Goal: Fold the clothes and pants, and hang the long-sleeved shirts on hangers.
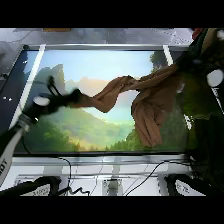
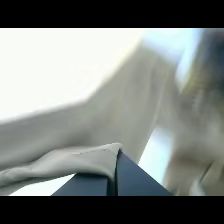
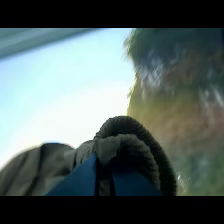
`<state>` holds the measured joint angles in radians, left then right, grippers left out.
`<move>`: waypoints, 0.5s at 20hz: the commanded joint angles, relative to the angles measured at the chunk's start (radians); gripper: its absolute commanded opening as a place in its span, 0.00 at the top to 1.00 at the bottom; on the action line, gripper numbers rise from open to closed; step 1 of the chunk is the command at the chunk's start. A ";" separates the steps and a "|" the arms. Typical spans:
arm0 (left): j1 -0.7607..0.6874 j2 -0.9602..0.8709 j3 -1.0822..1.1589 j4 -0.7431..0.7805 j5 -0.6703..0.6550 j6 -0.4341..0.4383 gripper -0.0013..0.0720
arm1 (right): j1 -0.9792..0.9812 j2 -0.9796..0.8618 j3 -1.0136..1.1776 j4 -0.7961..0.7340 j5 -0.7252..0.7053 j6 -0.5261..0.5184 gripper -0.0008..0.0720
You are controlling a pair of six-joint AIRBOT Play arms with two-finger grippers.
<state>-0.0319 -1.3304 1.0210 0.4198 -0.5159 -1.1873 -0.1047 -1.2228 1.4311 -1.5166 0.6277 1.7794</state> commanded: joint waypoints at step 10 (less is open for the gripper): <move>0.509 0.185 0.367 0.071 -0.109 0.013 0.97 | -0.240 0.001 0.312 -0.003 0.265 -0.059 0.95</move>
<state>0.3786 -1.1984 1.3670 0.4522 -0.6064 -1.1744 -0.3130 -1.2224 1.7172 -1.5185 0.7933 1.7557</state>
